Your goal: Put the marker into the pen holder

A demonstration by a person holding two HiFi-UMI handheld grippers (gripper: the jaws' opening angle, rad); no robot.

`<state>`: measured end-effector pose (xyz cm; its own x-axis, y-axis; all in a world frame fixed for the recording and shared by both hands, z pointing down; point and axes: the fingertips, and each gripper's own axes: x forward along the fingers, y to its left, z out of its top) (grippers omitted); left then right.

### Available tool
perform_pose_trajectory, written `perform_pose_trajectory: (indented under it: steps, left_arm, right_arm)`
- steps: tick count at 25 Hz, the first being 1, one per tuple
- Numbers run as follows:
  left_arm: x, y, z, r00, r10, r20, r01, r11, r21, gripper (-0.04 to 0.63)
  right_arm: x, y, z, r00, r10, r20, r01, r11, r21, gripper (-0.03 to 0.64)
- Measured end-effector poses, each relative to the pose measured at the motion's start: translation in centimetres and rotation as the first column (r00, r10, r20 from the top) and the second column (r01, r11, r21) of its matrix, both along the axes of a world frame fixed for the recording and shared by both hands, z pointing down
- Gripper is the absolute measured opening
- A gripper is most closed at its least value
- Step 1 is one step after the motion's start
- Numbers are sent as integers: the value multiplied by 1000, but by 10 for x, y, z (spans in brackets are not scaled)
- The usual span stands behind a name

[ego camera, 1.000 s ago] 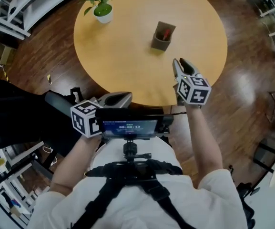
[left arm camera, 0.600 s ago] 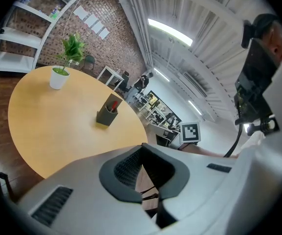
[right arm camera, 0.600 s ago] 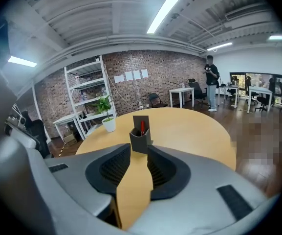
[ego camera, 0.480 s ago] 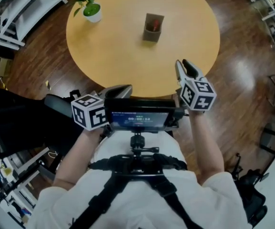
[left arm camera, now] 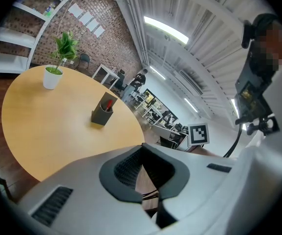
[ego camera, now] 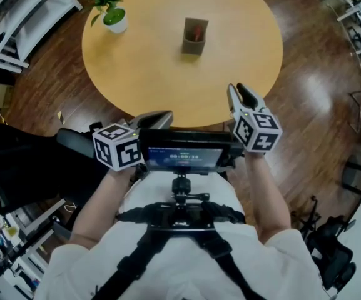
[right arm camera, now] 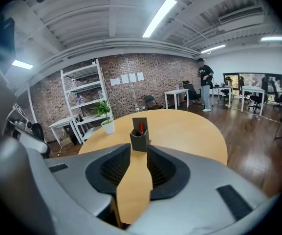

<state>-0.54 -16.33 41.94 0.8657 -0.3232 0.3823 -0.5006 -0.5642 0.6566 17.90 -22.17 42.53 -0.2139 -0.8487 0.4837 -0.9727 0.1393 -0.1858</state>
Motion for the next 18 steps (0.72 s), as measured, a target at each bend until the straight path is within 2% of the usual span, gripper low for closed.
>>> perform_pose_trajectory:
  steps: [18]
  left_arm:
    - [4, 8, 6, 999, 43, 0, -43, 999, -13, -6]
  right_arm:
    - [-9, 41, -5, 998, 44, 39, -43, 999, -30, 100]
